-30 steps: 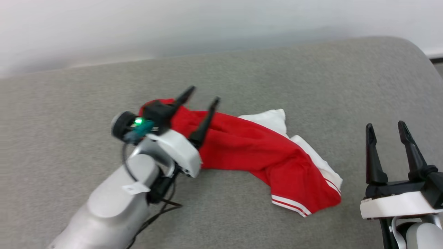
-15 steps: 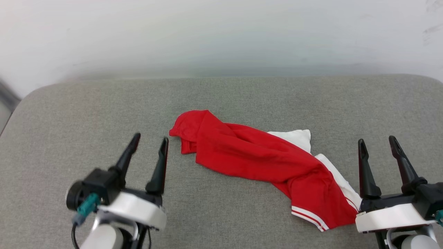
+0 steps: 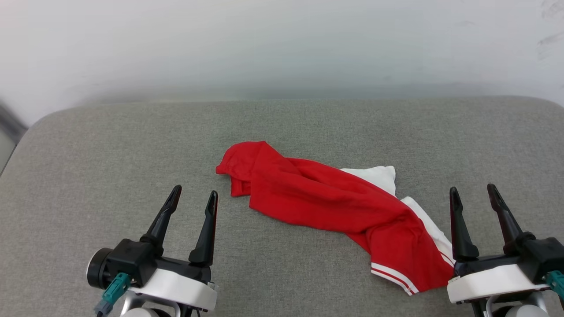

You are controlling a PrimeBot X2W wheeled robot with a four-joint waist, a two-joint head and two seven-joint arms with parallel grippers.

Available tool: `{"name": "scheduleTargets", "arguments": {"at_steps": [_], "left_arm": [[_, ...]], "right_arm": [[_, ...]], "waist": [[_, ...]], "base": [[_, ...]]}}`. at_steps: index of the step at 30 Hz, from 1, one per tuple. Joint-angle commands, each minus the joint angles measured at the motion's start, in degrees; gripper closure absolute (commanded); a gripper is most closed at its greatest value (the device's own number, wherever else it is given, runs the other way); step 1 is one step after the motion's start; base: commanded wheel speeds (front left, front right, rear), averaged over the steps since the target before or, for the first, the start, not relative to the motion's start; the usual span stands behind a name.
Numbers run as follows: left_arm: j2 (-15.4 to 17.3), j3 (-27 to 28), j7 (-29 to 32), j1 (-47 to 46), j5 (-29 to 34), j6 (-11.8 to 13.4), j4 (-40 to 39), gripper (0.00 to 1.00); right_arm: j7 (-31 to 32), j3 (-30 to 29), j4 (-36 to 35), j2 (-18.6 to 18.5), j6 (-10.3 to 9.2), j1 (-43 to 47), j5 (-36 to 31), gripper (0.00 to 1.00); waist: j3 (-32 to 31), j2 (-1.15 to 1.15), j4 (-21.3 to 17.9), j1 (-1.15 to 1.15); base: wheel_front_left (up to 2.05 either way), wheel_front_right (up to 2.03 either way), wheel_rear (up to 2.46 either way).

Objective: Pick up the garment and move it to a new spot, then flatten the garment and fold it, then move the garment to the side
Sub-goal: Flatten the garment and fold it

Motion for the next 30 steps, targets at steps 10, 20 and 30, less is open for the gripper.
{"name": "scheduleTargets", "arguments": {"at_steps": [10, 20, 30], "left_arm": [[-3.8, 3.2, -0.1, 0.0, 3.4, -3.4, 1.3, 0.0], [-5.9, 2.9, -0.1, -2.3, 5.0, -5.1, 3.4, 0.0], [-6.9, 2.9, -0.1, -2.8, 5.5, -5.4, 4.9, 0.0]], "right_arm": [[18.3, 5.8, 2.2, -4.5, -0.04, -3.5, 1.0, 0.0], [44.7, 7.1, 0.7, -12.7, -0.02, -5.8, 9.8, 0.0], [46.8, 5.9, 2.9, -13.3, -0.03, -4.7, 9.9, 1.0]], "waist": [[3.0, 0.0, 1.3, 0.0], [6.0, 0.0, 6.3, 0.0], [7.2, 0.0, 9.2, 0.0]], "base": [[0.0, 0.0, 0.0], [0.0, 0.0, 0.0], [0.0, 0.0, 0.0]]}}
